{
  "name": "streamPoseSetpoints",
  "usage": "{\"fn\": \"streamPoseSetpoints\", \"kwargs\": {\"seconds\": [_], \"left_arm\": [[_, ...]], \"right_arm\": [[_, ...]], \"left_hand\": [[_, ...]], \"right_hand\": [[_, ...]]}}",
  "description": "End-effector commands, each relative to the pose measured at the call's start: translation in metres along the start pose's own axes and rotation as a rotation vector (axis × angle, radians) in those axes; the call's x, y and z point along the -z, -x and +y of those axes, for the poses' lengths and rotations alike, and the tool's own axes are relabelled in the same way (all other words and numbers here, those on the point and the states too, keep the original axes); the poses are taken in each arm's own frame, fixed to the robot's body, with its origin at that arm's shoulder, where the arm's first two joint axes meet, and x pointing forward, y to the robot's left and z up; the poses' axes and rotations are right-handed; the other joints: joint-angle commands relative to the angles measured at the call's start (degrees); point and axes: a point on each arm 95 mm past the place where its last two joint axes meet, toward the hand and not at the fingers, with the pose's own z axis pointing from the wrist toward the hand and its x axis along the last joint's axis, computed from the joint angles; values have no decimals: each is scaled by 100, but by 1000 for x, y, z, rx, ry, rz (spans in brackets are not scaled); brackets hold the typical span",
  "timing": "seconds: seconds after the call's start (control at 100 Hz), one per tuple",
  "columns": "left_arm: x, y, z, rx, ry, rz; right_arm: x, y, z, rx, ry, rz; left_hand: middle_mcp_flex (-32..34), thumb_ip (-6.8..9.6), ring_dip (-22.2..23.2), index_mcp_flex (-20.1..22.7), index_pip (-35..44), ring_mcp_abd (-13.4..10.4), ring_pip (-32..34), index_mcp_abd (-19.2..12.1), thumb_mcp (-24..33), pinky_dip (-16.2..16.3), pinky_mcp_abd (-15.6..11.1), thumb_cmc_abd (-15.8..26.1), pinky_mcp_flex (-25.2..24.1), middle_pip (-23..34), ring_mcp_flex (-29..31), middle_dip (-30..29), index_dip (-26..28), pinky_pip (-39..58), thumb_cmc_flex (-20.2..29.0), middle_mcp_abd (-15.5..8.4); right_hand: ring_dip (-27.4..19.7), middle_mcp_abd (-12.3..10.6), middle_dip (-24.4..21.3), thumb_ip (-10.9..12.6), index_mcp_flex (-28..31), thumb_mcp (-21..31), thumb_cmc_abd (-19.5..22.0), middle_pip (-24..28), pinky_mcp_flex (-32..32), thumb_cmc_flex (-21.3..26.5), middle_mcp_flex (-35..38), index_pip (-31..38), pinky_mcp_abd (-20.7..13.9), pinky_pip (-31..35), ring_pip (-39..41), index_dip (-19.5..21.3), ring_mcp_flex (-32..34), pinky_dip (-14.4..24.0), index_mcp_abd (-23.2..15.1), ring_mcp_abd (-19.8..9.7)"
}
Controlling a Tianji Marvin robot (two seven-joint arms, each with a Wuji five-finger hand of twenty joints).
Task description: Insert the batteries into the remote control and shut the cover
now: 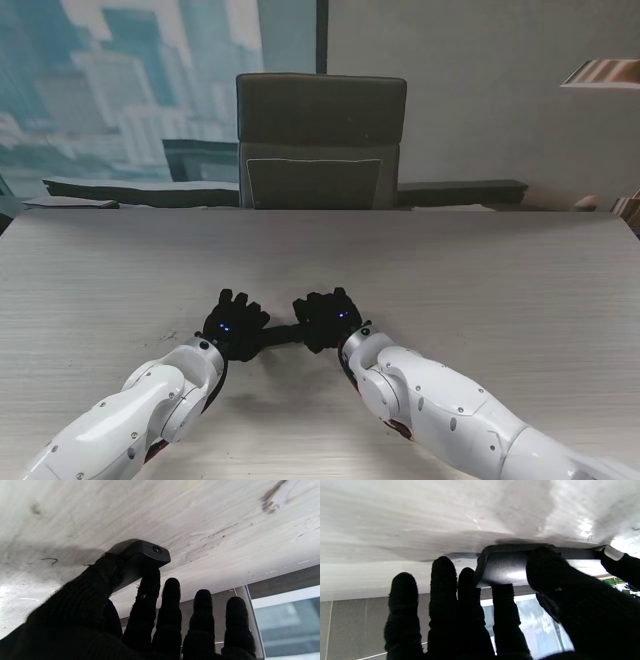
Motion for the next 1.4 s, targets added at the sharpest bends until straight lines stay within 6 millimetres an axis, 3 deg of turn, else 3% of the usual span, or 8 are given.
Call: {"fn": "streamPoseSetpoints", "kwargs": {"seconds": [0.0, 0.43, 0.63, 1.19, 1.39], "left_arm": [[6, -9, 23, 4, 77, 20], [6, -9, 23, 3, 78, 21], [6, -9, 23, 3, 80, 21], [6, -9, 23, 4, 78, 22], [6, -9, 23, 4, 79, 22]], "right_arm": [[2, -5, -8, -8, -34, 10], [3, -4, -3, 2, -29, -9], [4, -3, -2, -3, -14, -17], [5, -3, 8, -4, 43, -35], [7, 0, 15, 40, 83, -105]], "left_hand": [[-80, 227, -44, 521, 842, 4, 45, -1258, 32, -100, -3, 66, -50, 51, -73, 41, 275, 69, 589, 1], [-74, 227, -45, 519, 842, 6, 43, -1251, 30, -100, -3, 68, -50, 54, -74, 42, 273, 69, 590, -7], [-74, 228, -45, 520, 845, 11, 43, -1244, 44, -100, -6, 58, -47, 53, -69, 41, 273, 71, 601, -2], [-73, 228, -44, 523, 842, 7, 46, -1248, 41, -103, 0, 62, -53, 53, -67, 42, 270, 64, 602, -1], [-75, 227, -44, 525, 845, 12, 44, -1253, 50, -102, 1, 54, -49, 54, -75, 42, 272, 67, 602, 1]], "right_hand": [[51, 82, 33, 405, 137, 17, 203, -35, -55, -195, -160, -303, 10, 73, -82, 487, -110, 66, 7, -46], [35, 229, -15, 305, -643, -551, 128, -189, -264, -836, -613, -888, 16, 16, -249, 439, -443, 63, 415, 32], [54, 247, -26, 355, -871, -1070, 649, -202, -302, -1118, -739, -1001, -15, 8, -281, 427, -524, 69, 486, 28], [90, 336, -25, 452, -1153, -1678, 1316, -186, -330, -1340, -913, -1072, -43, 35, -247, 409, -604, 90, 612, 69], [161, 435, -4, 539, -909, -2198, 1765, -88, -433, -1482, -727, -824, 35, 155, -103, 529, -591, 174, 656, 253]]}}
